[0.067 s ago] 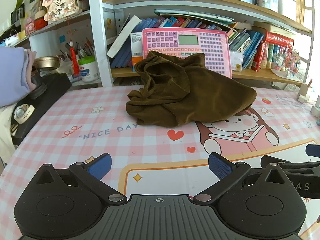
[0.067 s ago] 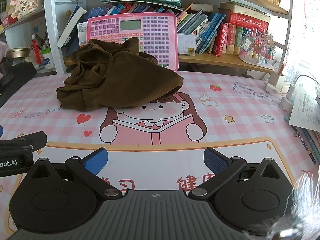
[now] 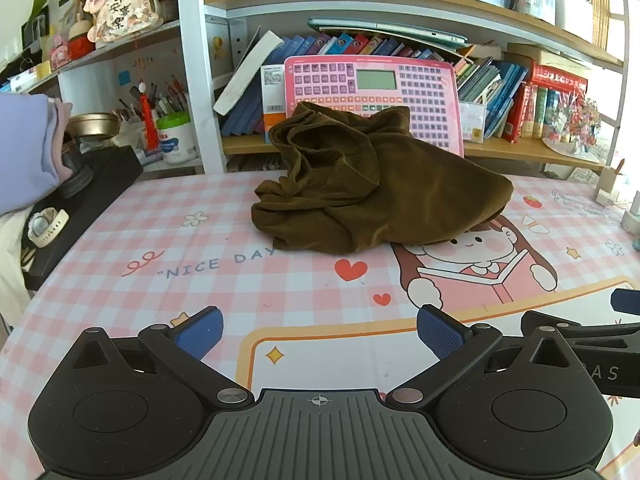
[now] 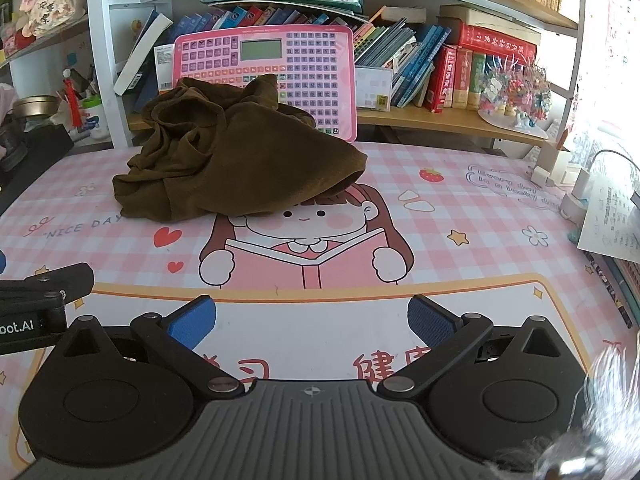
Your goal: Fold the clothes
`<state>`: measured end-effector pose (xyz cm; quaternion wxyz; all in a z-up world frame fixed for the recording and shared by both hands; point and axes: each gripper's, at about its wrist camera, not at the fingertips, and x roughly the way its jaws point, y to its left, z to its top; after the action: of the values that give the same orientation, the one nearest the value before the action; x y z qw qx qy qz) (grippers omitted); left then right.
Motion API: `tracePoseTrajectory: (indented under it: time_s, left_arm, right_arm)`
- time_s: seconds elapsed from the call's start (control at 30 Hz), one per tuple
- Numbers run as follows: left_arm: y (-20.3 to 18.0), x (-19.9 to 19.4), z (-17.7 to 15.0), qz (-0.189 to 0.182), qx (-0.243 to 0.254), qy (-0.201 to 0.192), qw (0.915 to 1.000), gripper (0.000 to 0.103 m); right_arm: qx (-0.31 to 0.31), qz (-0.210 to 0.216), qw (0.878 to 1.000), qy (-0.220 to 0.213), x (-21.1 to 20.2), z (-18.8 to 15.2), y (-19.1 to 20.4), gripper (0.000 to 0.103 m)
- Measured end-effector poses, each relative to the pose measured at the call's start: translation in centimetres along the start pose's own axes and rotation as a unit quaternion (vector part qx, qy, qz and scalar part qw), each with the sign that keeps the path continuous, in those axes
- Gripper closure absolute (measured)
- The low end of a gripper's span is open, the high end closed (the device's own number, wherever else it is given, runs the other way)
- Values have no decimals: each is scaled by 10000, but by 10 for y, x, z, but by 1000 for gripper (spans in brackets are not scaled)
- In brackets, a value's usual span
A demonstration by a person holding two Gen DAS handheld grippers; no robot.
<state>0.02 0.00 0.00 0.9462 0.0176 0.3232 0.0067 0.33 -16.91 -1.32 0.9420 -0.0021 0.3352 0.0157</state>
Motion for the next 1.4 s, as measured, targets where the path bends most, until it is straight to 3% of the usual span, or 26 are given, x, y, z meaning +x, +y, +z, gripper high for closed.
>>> tracePoseTrajectory:
  time_s: [1.4]
  left_arm:
    - [0, -2, -2, -122, -3, 80, 9999, 0]
  right_arm:
    - [-2, 78, 10000, -42, -4, -2, 0, 0]
